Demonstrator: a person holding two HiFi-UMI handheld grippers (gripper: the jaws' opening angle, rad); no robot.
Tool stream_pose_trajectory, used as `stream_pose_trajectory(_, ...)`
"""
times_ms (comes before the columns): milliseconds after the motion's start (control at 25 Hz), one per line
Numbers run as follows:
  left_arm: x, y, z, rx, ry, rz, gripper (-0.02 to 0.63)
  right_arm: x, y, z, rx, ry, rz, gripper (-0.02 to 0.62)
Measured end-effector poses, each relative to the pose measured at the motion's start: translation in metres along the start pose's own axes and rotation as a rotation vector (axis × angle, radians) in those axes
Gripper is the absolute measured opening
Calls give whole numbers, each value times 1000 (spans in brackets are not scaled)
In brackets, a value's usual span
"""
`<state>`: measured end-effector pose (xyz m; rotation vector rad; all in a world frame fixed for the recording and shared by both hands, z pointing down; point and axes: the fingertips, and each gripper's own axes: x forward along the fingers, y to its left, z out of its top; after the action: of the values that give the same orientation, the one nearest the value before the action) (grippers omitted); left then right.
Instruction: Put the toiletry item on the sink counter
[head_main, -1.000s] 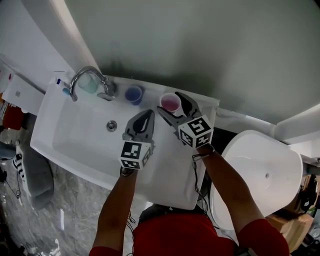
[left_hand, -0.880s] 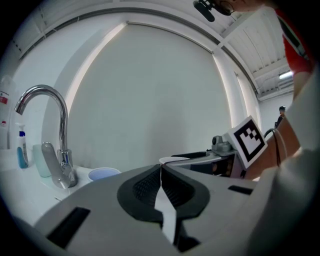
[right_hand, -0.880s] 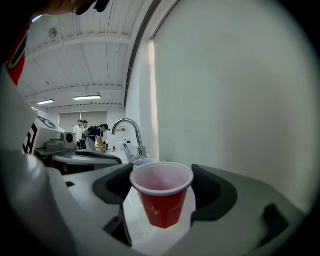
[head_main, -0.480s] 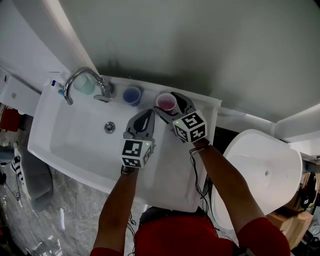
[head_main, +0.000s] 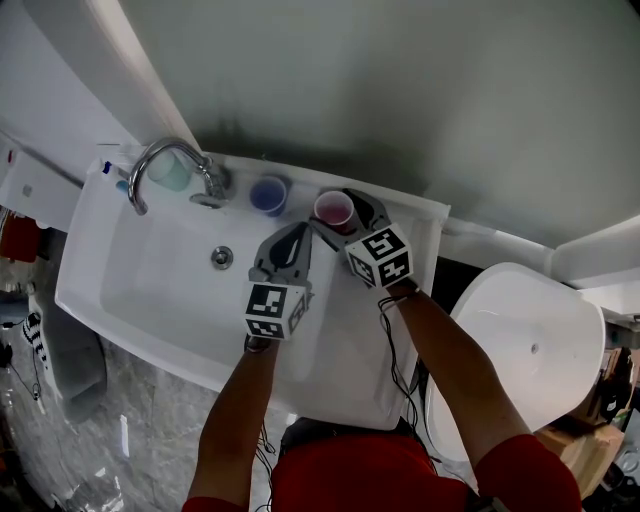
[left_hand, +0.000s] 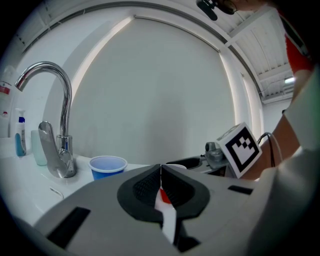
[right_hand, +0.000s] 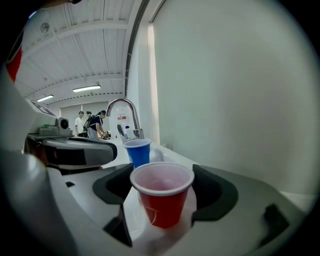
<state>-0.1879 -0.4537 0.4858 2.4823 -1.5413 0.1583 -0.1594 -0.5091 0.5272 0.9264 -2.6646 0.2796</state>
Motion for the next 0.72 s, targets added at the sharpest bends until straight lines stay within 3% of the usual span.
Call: stream_pose_trajectory(720, 1, -6, -3, -14, 0, -10, 18, -6, 5, -10, 2, 70, 39, 364)
